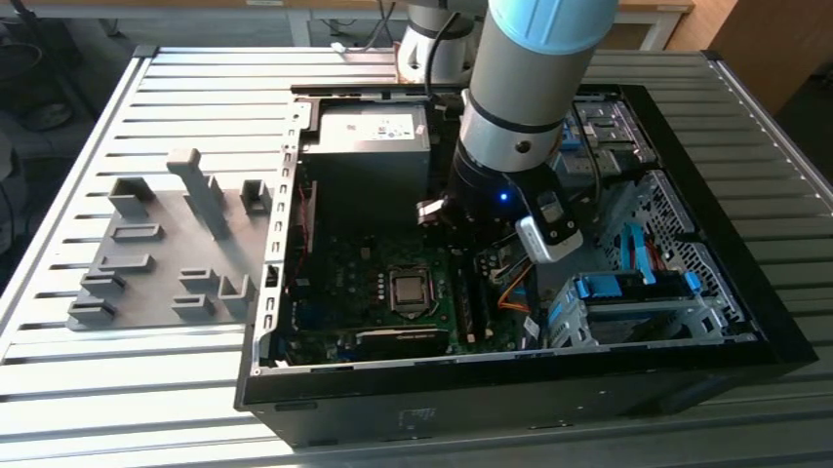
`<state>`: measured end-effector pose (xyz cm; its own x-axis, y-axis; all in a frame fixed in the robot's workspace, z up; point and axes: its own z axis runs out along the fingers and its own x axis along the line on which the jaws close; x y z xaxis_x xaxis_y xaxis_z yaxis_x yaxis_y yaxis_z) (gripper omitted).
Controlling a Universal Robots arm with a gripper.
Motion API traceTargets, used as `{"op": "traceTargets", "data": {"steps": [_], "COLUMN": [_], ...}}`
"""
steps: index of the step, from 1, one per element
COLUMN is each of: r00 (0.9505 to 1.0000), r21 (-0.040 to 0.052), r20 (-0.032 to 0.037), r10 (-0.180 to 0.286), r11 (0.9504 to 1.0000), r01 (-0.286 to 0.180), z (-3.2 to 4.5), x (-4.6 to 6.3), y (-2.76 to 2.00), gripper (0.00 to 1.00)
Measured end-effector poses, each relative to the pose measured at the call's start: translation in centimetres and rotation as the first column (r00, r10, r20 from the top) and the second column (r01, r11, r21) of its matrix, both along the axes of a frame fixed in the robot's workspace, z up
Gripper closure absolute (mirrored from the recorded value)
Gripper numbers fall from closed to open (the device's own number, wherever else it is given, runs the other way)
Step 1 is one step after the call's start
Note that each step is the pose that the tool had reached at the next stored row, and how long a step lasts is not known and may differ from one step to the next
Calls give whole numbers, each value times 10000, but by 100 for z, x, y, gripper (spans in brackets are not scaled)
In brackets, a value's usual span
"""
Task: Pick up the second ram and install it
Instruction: 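Press down the second ram until it locks into place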
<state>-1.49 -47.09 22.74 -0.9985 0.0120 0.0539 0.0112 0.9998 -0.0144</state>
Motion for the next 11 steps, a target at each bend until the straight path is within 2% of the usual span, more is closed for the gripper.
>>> {"op": "traceTargets", "data": {"steps": [4,11], "r00": [10000,10000], "r21": [0,37], "r20": [0,-1], "r10": [0,0], "r11": [10000,10000], "r01": [0,0], "z": [-1,-65], "x": [0,0], "y": [0,0], "gripper": [89,89]}}
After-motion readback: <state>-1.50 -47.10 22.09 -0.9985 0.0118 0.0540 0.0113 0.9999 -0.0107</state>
